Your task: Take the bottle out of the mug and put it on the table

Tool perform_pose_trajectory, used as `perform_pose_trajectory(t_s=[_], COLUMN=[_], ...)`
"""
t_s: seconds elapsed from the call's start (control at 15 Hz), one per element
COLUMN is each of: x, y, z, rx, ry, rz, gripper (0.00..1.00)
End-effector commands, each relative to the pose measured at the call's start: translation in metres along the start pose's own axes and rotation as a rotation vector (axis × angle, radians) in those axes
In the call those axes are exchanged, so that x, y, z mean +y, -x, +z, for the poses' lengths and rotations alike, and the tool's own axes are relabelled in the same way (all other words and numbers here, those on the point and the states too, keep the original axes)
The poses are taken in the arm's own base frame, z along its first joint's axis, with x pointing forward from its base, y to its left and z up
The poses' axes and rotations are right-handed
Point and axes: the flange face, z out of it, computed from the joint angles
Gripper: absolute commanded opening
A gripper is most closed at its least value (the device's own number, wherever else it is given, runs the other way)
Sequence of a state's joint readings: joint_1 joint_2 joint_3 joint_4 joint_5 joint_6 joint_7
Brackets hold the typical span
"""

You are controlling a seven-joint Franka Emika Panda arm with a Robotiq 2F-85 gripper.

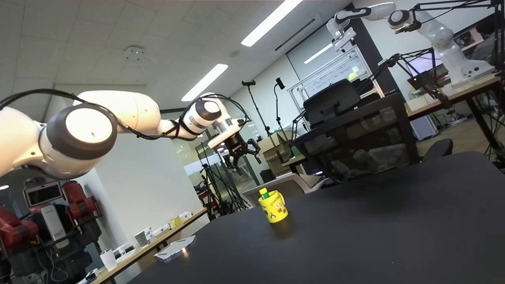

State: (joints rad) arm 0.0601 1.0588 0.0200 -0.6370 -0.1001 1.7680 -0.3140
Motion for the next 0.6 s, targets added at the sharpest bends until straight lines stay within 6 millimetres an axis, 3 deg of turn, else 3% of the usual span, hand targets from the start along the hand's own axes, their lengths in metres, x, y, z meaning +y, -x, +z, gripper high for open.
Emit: perform_pose_trajectory(t_s=[0.0, 0.13, 0.53], x=[-0.0063, -0.0071, -0.0067], y=[0.0007, 0.0009, 0.0016], z=[0.0072, 0.0152, 0.0135], rx=[-0.05, -0.041, -0.047], ry=[0.005, -0.011, -0.011], rz=[0.03, -0.001, 0.001], gripper=[1.0, 1.0, 1.0])
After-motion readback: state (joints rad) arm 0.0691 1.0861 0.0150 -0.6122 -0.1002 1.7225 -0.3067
